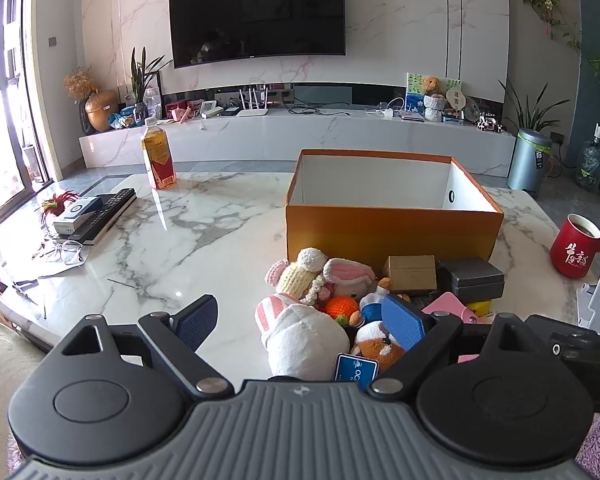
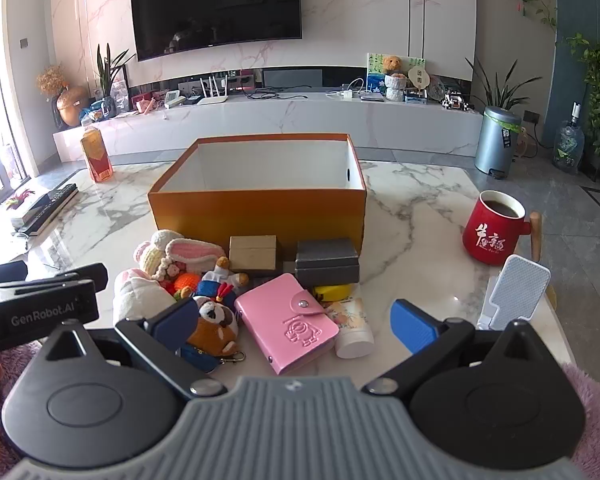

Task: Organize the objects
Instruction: 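Reach the right gripper toward the raccoon plush and blue keychain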

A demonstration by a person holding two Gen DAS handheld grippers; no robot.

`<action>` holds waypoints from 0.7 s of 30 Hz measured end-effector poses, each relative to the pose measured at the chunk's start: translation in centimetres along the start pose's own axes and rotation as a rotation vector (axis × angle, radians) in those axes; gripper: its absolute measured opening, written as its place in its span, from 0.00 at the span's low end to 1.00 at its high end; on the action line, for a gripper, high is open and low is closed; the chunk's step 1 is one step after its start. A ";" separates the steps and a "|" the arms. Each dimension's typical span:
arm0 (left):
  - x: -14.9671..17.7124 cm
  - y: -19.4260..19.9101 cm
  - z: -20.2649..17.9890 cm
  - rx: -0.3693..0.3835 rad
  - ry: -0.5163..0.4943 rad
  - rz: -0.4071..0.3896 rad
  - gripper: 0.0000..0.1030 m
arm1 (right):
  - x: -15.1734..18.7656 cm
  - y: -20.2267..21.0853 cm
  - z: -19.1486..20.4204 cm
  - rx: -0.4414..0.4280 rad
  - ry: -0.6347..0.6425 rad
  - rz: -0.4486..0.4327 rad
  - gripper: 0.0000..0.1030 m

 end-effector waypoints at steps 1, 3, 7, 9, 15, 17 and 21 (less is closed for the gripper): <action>0.0 0.0 0.0 0.001 0.001 0.001 1.00 | 0.0 0.0 0.0 0.001 0.002 0.000 0.99; 0.1 0.0 0.1 0.003 0.003 0.001 1.00 | 0.1 0.0 -0.1 0.003 0.003 0.001 0.99; 0.1 0.0 0.1 0.003 0.002 0.001 1.00 | 0.1 -0.1 -0.1 0.004 0.000 0.006 0.99; 0.2 -0.1 0.1 0.004 0.002 0.003 1.00 | 0.1 -0.2 -0.1 0.004 0.000 0.006 0.99; 0.5 -0.6 0.0 0.014 -0.001 0.017 1.00 | 0.3 -0.6 -0.3 0.006 -0.003 0.014 0.99; 0.6 -0.9 -0.1 0.022 -0.001 0.026 1.00 | 0.3 -0.7 -0.4 0.005 -0.005 0.015 0.99; 0.9 -1.9 -0.2 0.056 0.002 0.047 1.00 | 0.6 -1.7 -0.6 -0.004 -0.007 0.026 0.98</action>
Point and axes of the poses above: each gripper's, at about its wrist camera, not at the fingertips, and y roughly against the way its jaws point, z to its left, x to its underside, the point moved 3 cm from there along -y, roughly the way its jaws point, and after that the axes turned 12 degrees about -y, right-handed, at the moved point
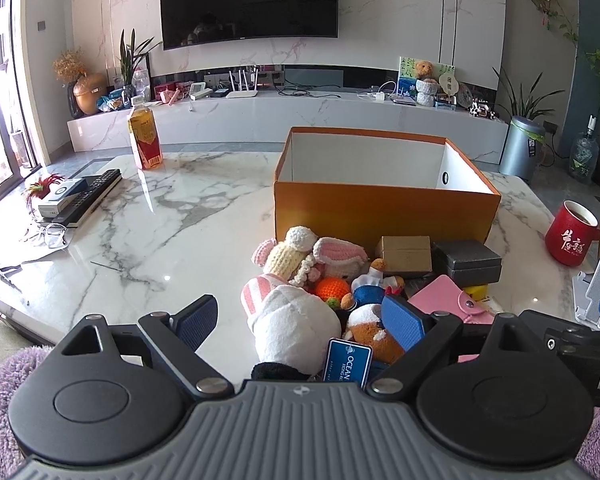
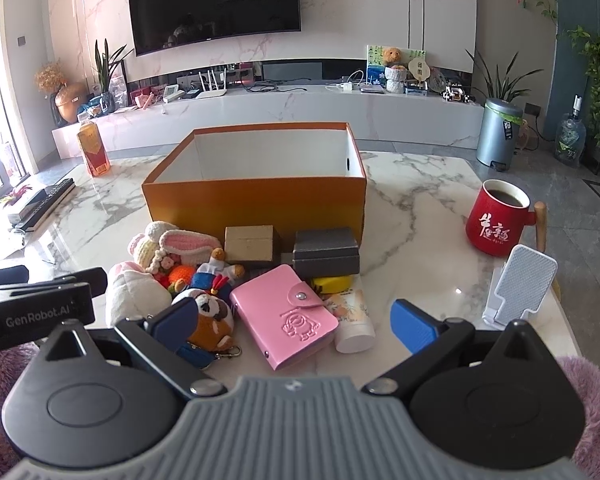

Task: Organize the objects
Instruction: 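Reach the right gripper toward the raccoon plush and blue keychain, then grasp the white bunny plush with the left gripper while the right grasps the raccoon plush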

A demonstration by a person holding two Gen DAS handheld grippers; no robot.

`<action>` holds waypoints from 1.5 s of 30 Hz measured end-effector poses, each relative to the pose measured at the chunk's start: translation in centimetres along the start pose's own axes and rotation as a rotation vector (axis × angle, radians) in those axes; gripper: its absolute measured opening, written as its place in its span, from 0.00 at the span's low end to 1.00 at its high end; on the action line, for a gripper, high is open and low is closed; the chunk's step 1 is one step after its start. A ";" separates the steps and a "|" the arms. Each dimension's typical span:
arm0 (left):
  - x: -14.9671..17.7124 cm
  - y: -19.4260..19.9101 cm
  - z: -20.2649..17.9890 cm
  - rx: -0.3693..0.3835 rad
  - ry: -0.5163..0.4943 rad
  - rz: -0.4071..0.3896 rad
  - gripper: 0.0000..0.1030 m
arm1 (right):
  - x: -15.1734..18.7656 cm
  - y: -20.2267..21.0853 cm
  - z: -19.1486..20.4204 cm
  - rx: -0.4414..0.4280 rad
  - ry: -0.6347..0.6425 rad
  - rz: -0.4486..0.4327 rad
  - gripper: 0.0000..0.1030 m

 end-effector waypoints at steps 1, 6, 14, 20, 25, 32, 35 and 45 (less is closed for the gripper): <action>0.0 -0.3 -0.1 0.013 -0.004 0.001 0.97 | 0.1 -0.3 -0.1 -0.004 0.000 0.006 0.96; 0.3 -2.0 -0.9 0.094 -0.015 0.028 0.77 | 0.5 -2.0 -0.2 -0.028 -0.006 0.053 0.82; 0.7 -5.8 0.7 0.058 0.061 0.139 0.76 | 1.1 -6.7 0.9 -0.160 -0.038 0.174 0.59; 0.8 -8.3 3.2 0.079 0.195 0.213 0.77 | 1.1 -9.2 3.2 -0.247 -0.032 0.217 0.53; 0.9 -10.3 4.2 0.092 0.257 0.277 0.78 | 1.2 -11.6 5.0 -0.293 -0.026 0.258 0.53; 1.3 -12.1 4.3 0.144 0.280 0.321 0.85 | 1.7 -14.7 6.2 -0.251 0.007 0.297 0.54; 1.3 -12.8 4.1 0.168 0.280 0.327 0.86 | 2.0 -15.4 6.2 -0.249 0.010 0.306 0.59; 1.9 -14.1 4.1 0.212 0.306 0.330 0.85 | 2.5 -16.6 6.3 -0.262 -0.004 0.318 0.68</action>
Point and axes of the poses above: each gripper's, at about its wrist camera, not at the fingertips, and y roughly against the way its jaws point, z to its left, x to its underside, the point moved 3 cm from there along -y, roughly the way its jaws point, and after that the axes turned 12 degrees about -y, right-handed, at the moved point
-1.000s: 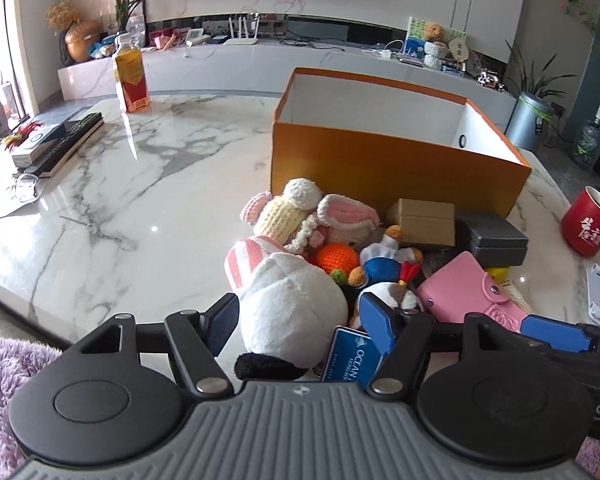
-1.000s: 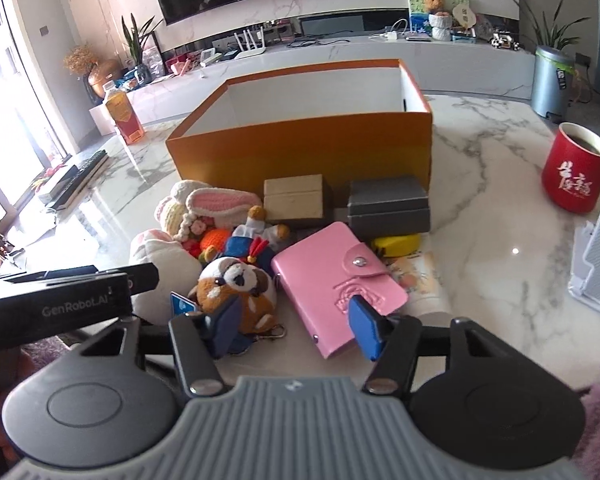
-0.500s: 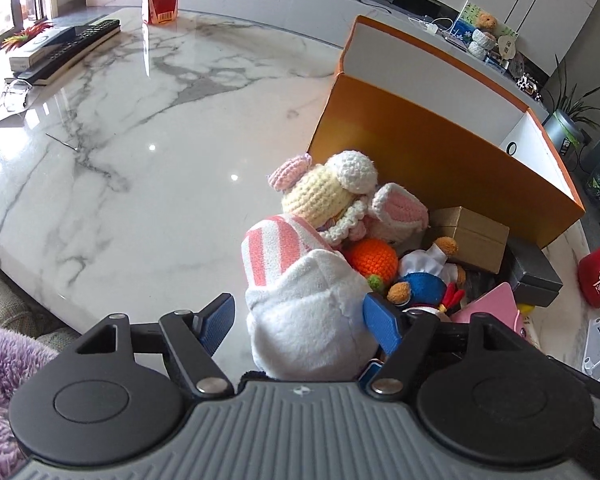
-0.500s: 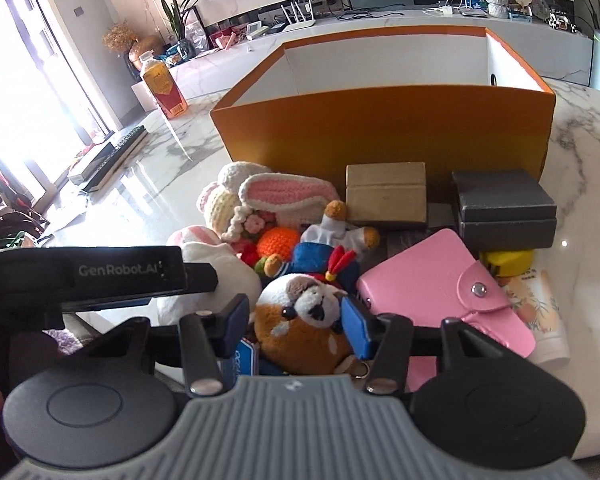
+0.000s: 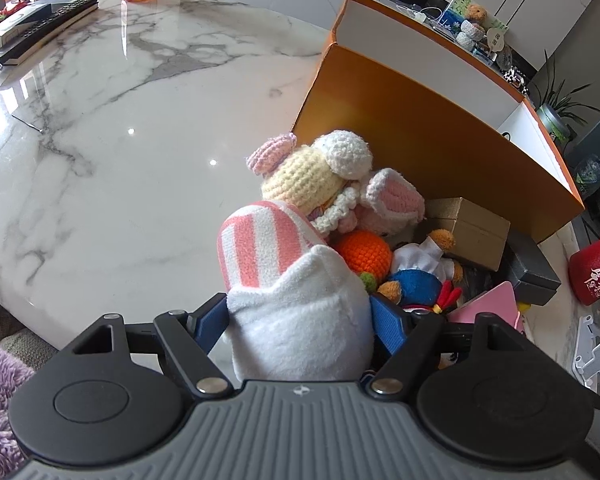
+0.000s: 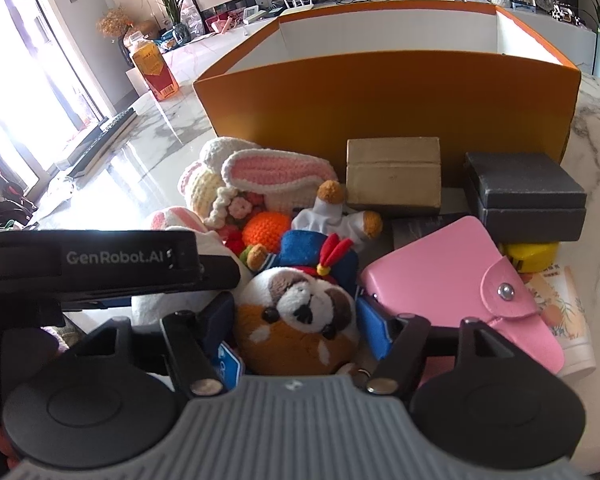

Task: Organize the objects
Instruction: 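Grasp the white bunny plush with the left gripper while the right grasps the raccoon plush, then lower both plushes into the orange box and open both grippers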

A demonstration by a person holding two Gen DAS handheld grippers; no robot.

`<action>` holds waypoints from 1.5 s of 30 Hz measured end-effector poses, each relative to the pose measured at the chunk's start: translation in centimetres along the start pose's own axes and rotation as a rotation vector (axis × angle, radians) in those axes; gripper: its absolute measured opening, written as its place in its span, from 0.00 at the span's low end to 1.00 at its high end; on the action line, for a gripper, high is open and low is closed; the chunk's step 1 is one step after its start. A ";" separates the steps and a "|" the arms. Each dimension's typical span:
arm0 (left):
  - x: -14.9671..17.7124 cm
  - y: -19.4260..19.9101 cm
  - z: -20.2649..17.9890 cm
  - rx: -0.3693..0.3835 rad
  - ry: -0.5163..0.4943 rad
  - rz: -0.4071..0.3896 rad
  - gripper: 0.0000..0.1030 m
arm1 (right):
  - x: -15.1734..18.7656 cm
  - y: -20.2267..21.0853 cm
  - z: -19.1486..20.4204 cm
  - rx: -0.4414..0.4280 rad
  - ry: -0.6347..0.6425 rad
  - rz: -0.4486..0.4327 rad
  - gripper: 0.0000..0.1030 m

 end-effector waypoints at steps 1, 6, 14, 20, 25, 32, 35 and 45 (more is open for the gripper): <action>0.0 0.0 0.0 0.002 -0.003 -0.002 0.83 | 0.1 0.0 0.0 -0.002 0.004 -0.003 0.68; 0.0 0.4 -0.1 -0.004 -0.019 -0.014 0.79 | 0.1 -0.1 0.1 -0.005 0.014 -0.013 0.60; -0.2 3.8 -0.1 -0.013 -0.054 -0.082 0.77 | 0.3 1.9 0.7 -0.007 0.072 -0.055 0.55; -1.3 6.7 -0.3 -0.002 -0.120 -0.126 0.77 | 0.3 4.4 1.5 -0.020 0.128 -0.119 0.55; -3.6 8.5 -1.0 0.022 -0.194 -0.153 0.77 | -1.2 6.6 1.5 -0.039 0.134 -0.170 0.55; -8.4 10.4 -3.0 0.067 -0.325 -0.203 0.77 | -6.0 9.6 1.9 -0.081 0.134 -0.271 0.55; -10.6 10.3 -4.1 0.068 -0.387 -0.226 0.77 | -8.8 10.3 2.0 -0.105 0.124 -0.310 0.55; -18.6 7.5 -7.9 0.059 -0.567 -0.262 0.77 | -18.9 8.2 1.6 -0.131 0.073 -0.360 0.55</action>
Point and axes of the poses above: each gripper's, at about its wrist camera, not at the fingertips, and y roughly against the way its jaws point, z to its left, x to its underside, the point moved 3 cm from there along -y, roughly the way its jaws point, and after that the axes turned 12 degrees about -y, right-handed, at the moved point
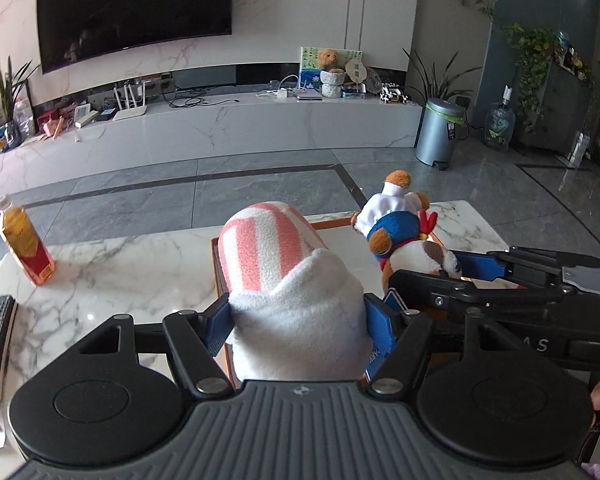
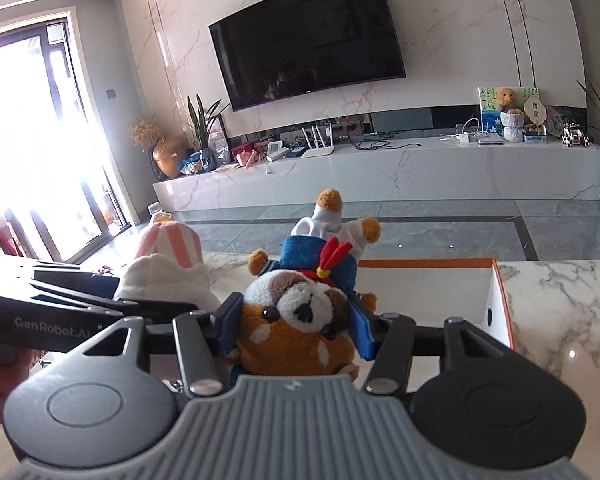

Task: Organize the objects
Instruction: 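Lower both plushes into the orange box and open both grippers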

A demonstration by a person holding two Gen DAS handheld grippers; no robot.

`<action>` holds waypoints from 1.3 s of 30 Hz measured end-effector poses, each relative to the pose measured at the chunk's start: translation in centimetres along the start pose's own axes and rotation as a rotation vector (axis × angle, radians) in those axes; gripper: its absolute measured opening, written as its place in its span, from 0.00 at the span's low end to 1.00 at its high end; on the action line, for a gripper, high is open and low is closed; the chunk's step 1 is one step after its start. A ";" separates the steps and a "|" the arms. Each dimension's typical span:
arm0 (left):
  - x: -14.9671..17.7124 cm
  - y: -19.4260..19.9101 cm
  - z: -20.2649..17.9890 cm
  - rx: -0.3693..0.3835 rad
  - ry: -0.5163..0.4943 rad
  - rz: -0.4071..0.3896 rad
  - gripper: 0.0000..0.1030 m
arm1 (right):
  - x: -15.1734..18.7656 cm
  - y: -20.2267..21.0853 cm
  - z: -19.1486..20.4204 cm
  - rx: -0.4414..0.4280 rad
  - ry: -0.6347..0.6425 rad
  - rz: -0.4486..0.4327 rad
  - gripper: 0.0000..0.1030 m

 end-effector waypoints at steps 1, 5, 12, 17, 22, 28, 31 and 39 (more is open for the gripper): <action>-0.3 -0.8 0.0 0.002 -0.024 0.012 0.77 | -0.3 -0.9 -0.3 0.012 -0.004 0.009 0.55; -0.8 -5.0 0.3 0.025 -0.094 0.081 0.77 | -1.0 -5.4 -2.3 0.025 -0.006 0.069 0.55; 0.7 -12.4 0.3 0.041 -0.171 0.218 0.77 | -1.1 -13.3 -6.5 0.032 -0.023 0.245 0.55; 1.4 -16.1 0.2 0.034 -0.256 0.292 0.77 | -1.0 -17.8 -8.5 0.064 -0.009 0.339 0.55; 1.7 -17.8 -0.7 0.010 -0.364 0.323 0.78 | -0.4 -20.9 -8.9 0.053 0.025 0.426 0.55; 2.8 -19.0 -1.2 0.008 -0.438 0.344 0.79 | 0.3 -22.8 -9.2 0.024 0.031 0.483 0.56; 3.1 -19.7 -1.1 0.007 -0.431 0.359 0.82 | 0.4 -23.2 -9.2 0.007 0.010 0.504 0.56; 3.8 -18.9 -1.2 -0.026 -0.476 0.325 0.84 | 0.9 -24.3 -9.3 0.006 0.014 0.558 0.59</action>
Point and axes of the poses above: each gripper's, at about its wrist camera, not at the fingertips, and y roughly against the way its jaws point, z to its left, x to its underside, the point moved 3 cm from there along -y, roughly the way its jaws point, and after that the axes turned 12 degrees about -y, right-handed, at the moved point
